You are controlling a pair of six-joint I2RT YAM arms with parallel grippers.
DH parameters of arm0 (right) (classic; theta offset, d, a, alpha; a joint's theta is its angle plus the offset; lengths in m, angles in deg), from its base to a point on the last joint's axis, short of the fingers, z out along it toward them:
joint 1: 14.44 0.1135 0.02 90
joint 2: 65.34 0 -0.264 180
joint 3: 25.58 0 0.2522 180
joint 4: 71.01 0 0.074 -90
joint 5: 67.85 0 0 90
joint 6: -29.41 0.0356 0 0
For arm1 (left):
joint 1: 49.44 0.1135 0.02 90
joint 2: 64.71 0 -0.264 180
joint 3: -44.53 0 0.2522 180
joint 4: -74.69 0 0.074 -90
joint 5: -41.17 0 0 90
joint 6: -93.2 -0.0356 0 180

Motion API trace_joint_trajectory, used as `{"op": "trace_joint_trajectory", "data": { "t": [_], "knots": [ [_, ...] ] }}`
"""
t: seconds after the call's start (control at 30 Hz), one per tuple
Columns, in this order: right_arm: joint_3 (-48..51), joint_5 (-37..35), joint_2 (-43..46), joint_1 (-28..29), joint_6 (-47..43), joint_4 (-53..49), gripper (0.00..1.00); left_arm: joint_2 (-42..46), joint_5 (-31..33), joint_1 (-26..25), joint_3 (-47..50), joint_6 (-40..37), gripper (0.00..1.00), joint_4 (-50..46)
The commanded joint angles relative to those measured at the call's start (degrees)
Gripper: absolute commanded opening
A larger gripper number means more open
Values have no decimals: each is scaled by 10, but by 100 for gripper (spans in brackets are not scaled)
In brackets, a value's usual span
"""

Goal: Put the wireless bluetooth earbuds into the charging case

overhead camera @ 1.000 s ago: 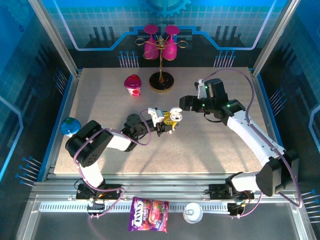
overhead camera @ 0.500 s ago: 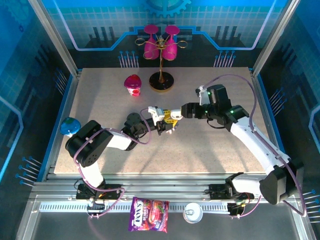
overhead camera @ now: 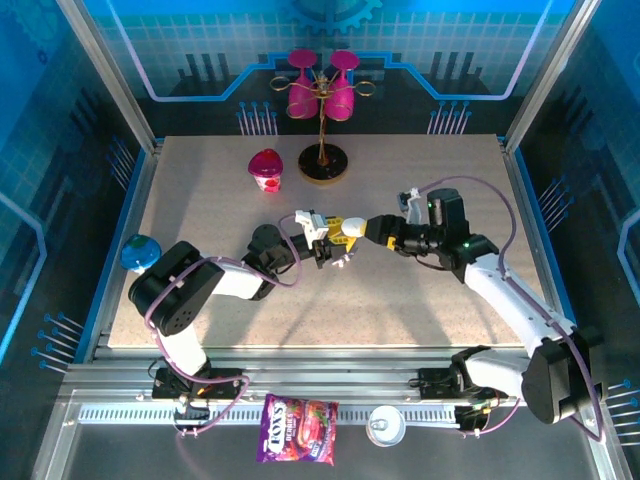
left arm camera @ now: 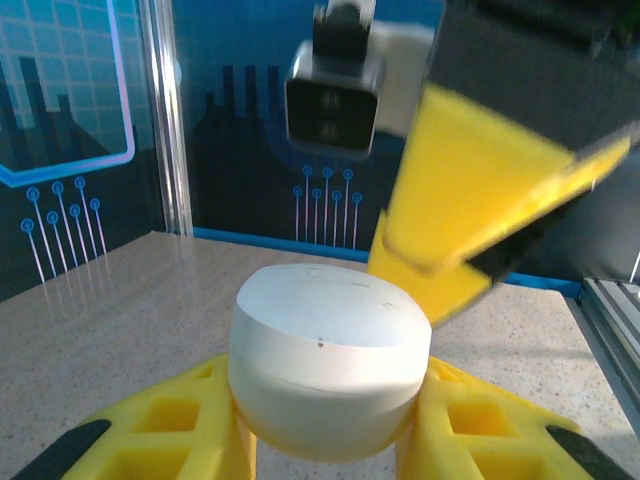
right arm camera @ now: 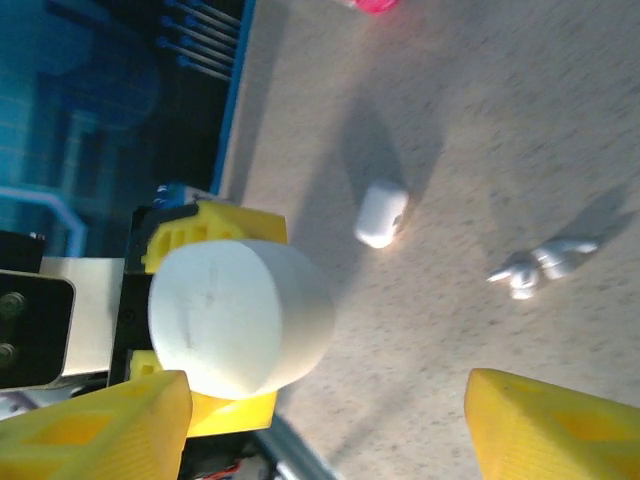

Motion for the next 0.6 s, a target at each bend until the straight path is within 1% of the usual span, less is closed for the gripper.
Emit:
{"op": "trace_joint_trajectory", "data": {
  "t": [0.0, 0.07, 0.13, 0.23, 0.33, 0.43, 0.57],
  "knots": [
    [39, 105, -9, -7, 152, 176, 71, 21, -19, -7, -20, 14, 20, 27],
    [63, 120, -20, -10, 202, 241, 68, 23, -20, -10, -22, 15, 20, 27],
    [83, 132, -35, -12, 249, 315, 61, 24, -22, -11, -24, 17, 20, 27],
    [111, 136, -57, -16, 312, 408, 55, 28, -25, -12, -25, 18, 20, 27],
    [129, 137, -82, -17, 362, 486, 51, 33, -25, -13, -25, 19, 20, 27],
    [143, 138, -110, -17, 411, 565, 43, 35, -25, -15, -24, 18, 20, 27],
    [155, 138, -140, -17, 451, 641, 39, 37, -25, -17, -23, 21, 20, 27]
  ]
}}
